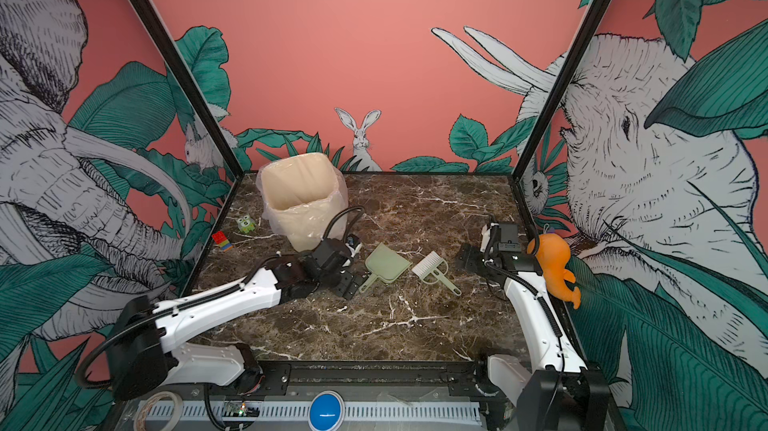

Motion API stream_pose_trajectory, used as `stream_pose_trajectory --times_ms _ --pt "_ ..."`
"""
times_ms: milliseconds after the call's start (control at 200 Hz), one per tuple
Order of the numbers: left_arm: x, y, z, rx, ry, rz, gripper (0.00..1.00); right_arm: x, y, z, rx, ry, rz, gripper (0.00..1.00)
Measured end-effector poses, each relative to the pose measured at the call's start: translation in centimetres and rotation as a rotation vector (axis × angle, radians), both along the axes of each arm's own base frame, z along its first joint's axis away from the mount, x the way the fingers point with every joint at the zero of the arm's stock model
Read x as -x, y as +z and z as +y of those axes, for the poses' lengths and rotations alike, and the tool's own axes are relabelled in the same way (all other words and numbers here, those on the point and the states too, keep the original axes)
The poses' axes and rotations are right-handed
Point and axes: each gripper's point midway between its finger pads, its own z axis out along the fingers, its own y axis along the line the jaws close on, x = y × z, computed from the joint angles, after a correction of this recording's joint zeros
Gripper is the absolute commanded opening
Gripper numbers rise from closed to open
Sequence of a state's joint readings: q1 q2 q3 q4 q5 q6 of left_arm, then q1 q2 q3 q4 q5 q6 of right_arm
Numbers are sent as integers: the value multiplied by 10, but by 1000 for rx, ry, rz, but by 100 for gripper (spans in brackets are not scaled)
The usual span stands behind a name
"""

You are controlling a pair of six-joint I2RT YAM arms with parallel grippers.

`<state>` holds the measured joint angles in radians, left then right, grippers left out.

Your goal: Sweep away the paper scraps from the table

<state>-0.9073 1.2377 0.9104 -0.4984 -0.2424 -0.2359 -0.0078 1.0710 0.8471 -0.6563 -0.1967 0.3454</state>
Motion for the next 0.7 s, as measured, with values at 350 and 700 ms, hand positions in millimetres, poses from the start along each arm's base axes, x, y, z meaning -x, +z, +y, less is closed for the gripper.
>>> stream_pose_trajectory --times_ms 350,700 --pt "-38 20 126 -76 271 -256 99 -53 14 -8 229 94 -203 99" --pt "-79 -12 207 -138 505 -437 97 -81 -38 -15 410 168 -352 99"
